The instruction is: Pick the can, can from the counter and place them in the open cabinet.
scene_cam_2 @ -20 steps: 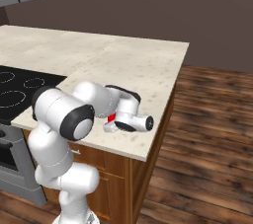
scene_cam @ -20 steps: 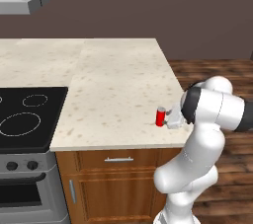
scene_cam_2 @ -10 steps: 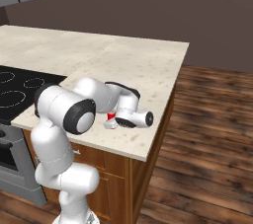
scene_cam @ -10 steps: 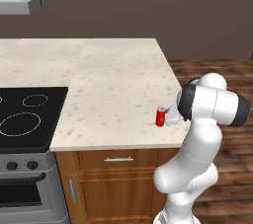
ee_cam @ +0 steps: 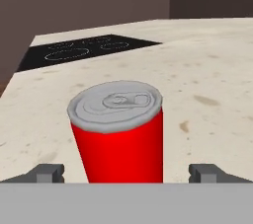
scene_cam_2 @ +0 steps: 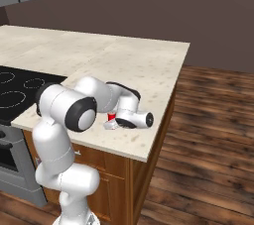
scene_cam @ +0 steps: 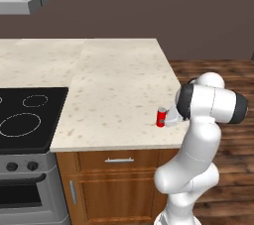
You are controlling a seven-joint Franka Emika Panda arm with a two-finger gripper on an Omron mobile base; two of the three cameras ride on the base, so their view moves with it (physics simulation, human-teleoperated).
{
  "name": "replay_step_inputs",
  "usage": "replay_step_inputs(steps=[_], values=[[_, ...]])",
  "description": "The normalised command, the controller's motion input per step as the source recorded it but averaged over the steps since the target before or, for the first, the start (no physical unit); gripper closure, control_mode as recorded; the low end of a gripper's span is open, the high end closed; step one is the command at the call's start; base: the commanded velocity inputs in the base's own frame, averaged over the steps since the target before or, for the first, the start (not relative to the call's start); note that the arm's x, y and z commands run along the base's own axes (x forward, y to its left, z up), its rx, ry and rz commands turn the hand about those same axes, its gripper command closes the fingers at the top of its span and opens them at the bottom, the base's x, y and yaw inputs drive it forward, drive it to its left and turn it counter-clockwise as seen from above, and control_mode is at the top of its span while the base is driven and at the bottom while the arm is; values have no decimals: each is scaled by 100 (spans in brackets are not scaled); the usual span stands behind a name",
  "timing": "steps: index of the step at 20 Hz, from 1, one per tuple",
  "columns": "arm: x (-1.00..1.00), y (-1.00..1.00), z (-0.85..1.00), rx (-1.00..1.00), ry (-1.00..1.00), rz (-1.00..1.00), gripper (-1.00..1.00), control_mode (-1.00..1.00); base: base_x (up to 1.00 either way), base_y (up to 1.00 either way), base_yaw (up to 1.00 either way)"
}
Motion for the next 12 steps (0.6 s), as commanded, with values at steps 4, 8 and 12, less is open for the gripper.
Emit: replay_step_inputs(steps=[4,8,12], values=[[0,9,-4,7,0,0,-100,-100,0,0,0],[3,8,0,9,0,0,-100,-100,0,0,0],[4,4,0,7,0,0,-100,-100,0,0,0]])
